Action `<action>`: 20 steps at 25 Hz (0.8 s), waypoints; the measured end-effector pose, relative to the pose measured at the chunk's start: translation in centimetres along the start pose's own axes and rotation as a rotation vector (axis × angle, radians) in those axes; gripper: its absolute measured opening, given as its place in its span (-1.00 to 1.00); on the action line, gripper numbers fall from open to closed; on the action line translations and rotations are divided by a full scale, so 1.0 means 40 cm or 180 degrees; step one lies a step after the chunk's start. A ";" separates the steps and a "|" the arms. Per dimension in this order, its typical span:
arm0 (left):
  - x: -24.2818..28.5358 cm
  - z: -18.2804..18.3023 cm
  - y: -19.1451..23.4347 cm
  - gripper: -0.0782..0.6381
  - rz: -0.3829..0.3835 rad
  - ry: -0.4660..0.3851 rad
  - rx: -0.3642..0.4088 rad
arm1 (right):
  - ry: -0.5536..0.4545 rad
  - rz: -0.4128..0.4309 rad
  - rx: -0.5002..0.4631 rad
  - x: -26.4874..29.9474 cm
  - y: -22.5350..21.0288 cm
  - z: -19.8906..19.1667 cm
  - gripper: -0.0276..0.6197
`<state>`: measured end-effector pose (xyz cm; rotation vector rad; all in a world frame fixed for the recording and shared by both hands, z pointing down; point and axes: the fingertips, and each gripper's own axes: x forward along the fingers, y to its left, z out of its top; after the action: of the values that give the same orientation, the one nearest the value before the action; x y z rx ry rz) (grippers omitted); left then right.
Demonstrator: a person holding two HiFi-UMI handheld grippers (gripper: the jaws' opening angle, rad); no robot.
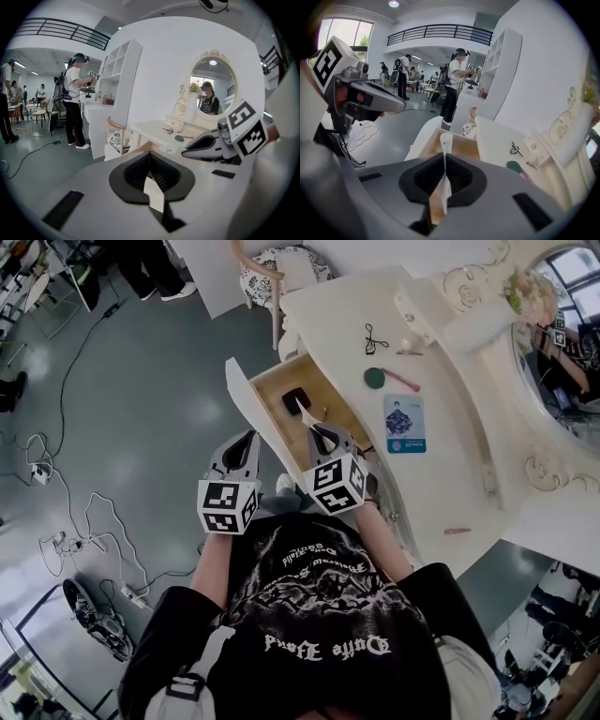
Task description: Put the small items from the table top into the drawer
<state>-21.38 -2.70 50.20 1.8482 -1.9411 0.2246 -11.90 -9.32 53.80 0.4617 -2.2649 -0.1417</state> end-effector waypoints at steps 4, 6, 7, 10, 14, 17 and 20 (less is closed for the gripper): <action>0.000 0.005 0.016 -0.74 0.0023 -0.0029 0.0017 | 0.0106 0.0051 0.0055 0.029 0.006 -0.018 -0.85; 0.004 0.007 0.023 -0.74 0.0031 -0.0022 0.0015 | 0.0152 0.0078 0.0072 0.042 0.008 -0.024 -0.85; 0.005 0.008 0.026 -0.74 0.0036 -0.0018 0.0014 | 0.0175 0.0097 0.0077 0.049 0.010 -0.028 -0.85; 0.008 0.009 0.028 -0.74 0.0055 -0.0027 0.0012 | 0.0248 0.0177 0.0084 0.069 0.019 -0.042 -0.85; 0.004 0.020 0.030 -0.74 0.0104 -0.0103 0.0021 | 0.0326 0.0278 0.0083 0.091 0.027 -0.056 -0.85; 0.000 0.019 0.037 -0.74 0.0152 -0.0098 0.0007 | 0.0387 0.0287 0.0058 0.105 0.027 -0.067 -0.85; -0.004 0.016 0.048 -0.74 0.0218 -0.0092 -0.0022 | 0.0464 0.0297 0.0022 0.118 0.026 -0.083 -0.85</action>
<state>-23.39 -2.65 49.91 1.7917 -2.0243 0.2133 -12.62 -9.96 59.56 0.3574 -2.1397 -0.0509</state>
